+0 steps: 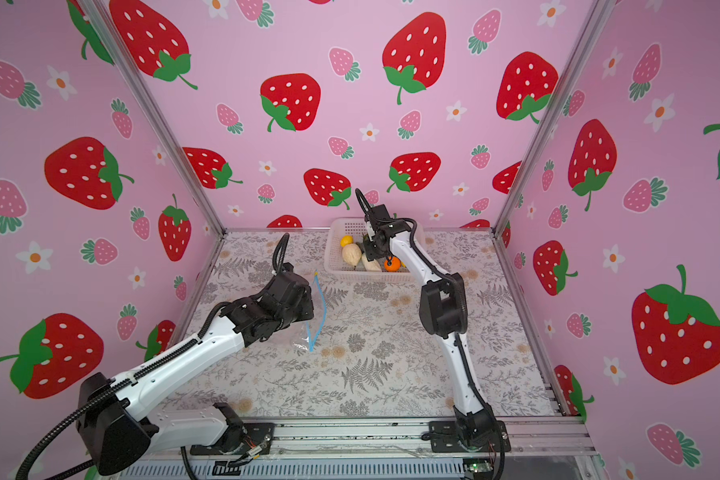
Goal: Place the food in the zip-top bag and seal the zipper
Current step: 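Lower the open right gripper into the basket above the orange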
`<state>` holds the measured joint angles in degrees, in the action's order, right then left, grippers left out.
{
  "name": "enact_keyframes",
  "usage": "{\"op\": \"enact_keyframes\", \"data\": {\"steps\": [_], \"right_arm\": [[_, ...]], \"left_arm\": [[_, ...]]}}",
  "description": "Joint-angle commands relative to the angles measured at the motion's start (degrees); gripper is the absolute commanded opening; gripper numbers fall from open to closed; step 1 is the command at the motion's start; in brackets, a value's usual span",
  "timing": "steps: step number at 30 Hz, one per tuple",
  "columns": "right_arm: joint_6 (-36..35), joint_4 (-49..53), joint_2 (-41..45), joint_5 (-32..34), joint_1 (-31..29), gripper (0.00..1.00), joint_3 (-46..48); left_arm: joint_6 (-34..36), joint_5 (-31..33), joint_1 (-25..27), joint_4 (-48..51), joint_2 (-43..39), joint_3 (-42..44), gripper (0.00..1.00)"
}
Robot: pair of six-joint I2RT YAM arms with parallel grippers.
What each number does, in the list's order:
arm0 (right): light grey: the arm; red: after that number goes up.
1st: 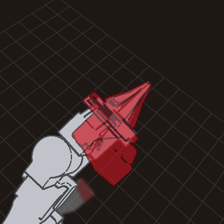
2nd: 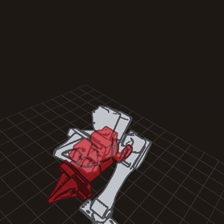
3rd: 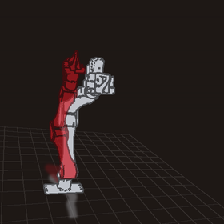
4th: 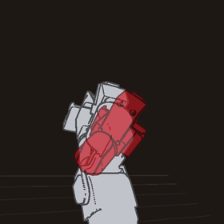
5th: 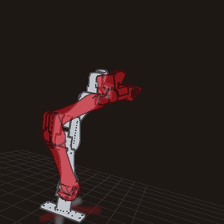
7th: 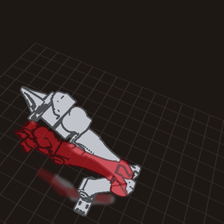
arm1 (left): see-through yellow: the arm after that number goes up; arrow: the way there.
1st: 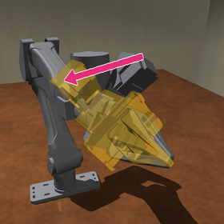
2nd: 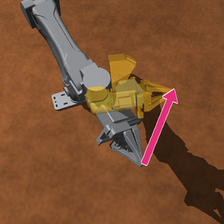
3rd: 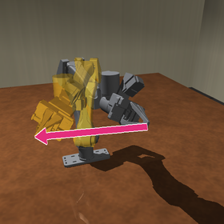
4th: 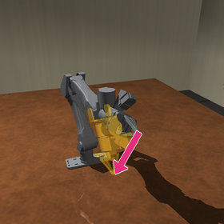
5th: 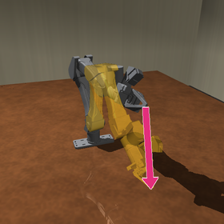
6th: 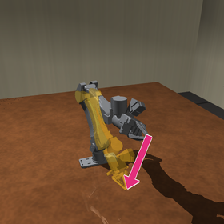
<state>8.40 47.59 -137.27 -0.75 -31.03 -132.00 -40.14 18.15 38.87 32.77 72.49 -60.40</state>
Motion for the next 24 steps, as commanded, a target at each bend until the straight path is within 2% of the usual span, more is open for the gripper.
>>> {"op": "enact_keyframes", "data": {"steps": [1,24], "right_arm": [[-2.4,2.7,2.0,-1.4,0.0,0.52,3.0],[-3.4,-0.9,11.7,-2.1,-0.2,0.52,19.2]], "left_arm": [[0.0,0.2,-0.2,-0.1,0.1,-1.7,0.00],[-1.9,0.1,-0.1,0.0,-1.7,1.0,0.00]]}}
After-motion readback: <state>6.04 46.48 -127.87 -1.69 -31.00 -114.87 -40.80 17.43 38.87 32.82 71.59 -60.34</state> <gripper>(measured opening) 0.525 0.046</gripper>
